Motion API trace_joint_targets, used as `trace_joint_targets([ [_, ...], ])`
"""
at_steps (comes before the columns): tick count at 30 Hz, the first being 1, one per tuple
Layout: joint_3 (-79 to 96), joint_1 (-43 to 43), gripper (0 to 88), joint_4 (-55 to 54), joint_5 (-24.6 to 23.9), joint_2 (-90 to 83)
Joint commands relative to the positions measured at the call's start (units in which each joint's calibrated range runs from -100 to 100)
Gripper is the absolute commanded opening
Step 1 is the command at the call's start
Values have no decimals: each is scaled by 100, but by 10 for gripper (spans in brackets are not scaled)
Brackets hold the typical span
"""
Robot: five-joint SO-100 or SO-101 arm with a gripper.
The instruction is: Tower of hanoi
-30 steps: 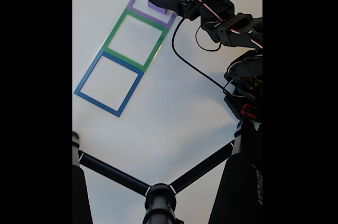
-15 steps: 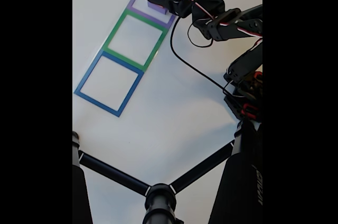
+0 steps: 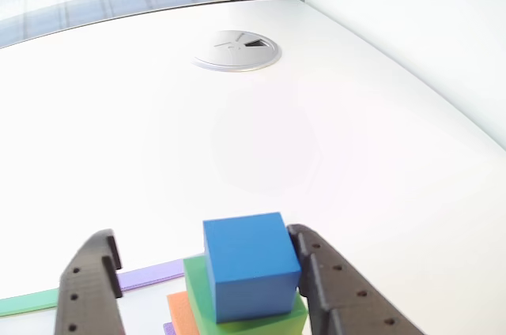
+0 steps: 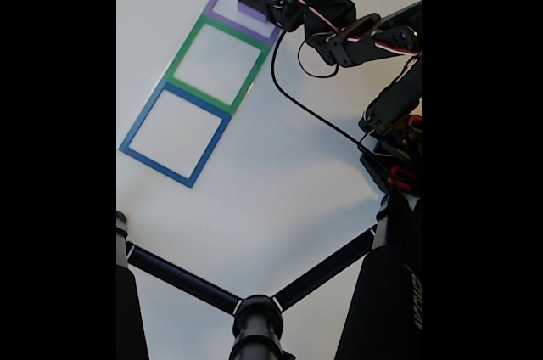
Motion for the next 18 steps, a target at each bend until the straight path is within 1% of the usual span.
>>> trace_joint_targets([
  [1, -200, -89, 149, -194, 54, -7],
  [4, -200, -98, 118, -226, 54, 34],
  [7, -200, -108, 111, -226, 54, 50],
  [11, -200, -127, 78, -226, 54, 74],
  [18, -182, -146, 57, -226, 54, 66],
])
